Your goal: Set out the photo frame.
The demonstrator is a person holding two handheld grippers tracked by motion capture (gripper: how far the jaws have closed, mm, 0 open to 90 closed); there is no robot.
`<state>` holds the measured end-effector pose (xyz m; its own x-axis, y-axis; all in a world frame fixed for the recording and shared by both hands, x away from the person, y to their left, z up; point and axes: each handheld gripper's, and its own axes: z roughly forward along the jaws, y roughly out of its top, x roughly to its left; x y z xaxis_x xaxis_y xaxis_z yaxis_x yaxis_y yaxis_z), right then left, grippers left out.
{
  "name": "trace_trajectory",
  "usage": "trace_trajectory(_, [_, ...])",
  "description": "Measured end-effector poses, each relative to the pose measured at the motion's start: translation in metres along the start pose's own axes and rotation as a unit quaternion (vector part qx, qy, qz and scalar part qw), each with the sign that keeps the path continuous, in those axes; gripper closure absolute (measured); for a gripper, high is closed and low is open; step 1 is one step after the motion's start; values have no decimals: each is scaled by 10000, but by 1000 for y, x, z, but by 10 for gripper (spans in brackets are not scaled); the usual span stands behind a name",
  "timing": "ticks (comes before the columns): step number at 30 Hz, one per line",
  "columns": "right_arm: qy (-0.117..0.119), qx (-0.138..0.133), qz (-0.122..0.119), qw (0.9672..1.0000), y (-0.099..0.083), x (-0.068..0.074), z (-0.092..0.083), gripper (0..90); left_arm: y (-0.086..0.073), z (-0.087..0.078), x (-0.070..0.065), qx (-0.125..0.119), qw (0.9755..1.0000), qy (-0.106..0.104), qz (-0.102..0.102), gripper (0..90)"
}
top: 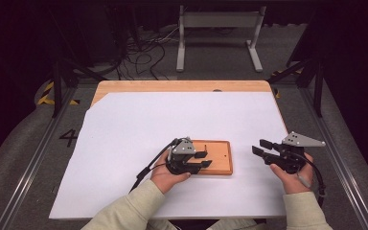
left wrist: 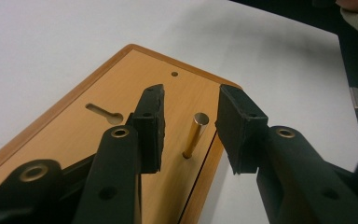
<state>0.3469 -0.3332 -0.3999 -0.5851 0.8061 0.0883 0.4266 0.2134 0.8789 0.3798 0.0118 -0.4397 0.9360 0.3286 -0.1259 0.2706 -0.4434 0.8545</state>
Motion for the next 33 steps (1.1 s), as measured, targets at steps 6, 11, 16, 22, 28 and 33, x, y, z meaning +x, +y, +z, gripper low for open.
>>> trace_trajectory(6, [31, 33, -23, 10000, 0, 2, 3, 544, -8, 11, 4, 289, 9995, -110, -5, 683])
trace_trajectory(11, [12, 62, -26, 10000, -1, 0, 4, 543, -11, 16, 2, 336, 9993, -83, 133, 781])
trace_trajectory(16, [12, 59, -18, 10000, -2, 0, 4, 543, -11, 16, 1, 324, 9992, -31, 248, 840])
trace_trajectory(22, [-4, 130, -46, 9999, -3, 1, 7, 543, -11, 17, 0, 308, 9991, 24, 293, 844])
trace_trajectory(28, [3, 119, -97, 9999, -2, 1, 7, 544, -12, 17, -3, 291, 9980, 92, 553, 845])
trace_trajectory(33, [14, 128, -89, 9999, -2, 1, 8, 544, -12, 17, -14, 439, 9907, 520, 1177, 844])
